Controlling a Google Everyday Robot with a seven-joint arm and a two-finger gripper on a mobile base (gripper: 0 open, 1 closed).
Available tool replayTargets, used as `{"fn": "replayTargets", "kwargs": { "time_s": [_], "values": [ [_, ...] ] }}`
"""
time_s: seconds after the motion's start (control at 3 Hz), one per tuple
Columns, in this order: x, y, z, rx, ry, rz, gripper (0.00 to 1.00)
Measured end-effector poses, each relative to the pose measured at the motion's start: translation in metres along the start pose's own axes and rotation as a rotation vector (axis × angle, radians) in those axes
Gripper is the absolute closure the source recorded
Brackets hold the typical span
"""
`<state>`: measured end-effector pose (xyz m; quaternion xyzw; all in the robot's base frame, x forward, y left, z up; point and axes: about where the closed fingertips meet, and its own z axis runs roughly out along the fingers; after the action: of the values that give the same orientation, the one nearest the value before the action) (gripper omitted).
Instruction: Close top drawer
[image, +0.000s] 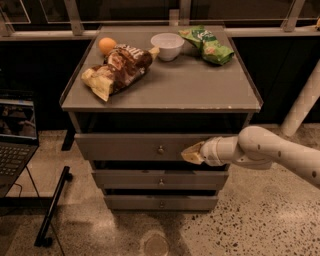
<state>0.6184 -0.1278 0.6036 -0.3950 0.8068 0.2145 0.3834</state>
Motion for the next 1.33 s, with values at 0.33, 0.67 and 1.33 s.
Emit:
{"fn": "replayTargets", "kwargs": {
  "time_s": [0.33,0.67,1.33],
  "values": [
    [0.02,0.014,0.007,-0.083,0.049,0.034,1.0],
    [0.098,0.047,-0.012,-0.229,0.208,0.202,1.0],
    [0.115,0.073,-0.028,-0.34,0.259,0.25,0.64]
  ]
}}
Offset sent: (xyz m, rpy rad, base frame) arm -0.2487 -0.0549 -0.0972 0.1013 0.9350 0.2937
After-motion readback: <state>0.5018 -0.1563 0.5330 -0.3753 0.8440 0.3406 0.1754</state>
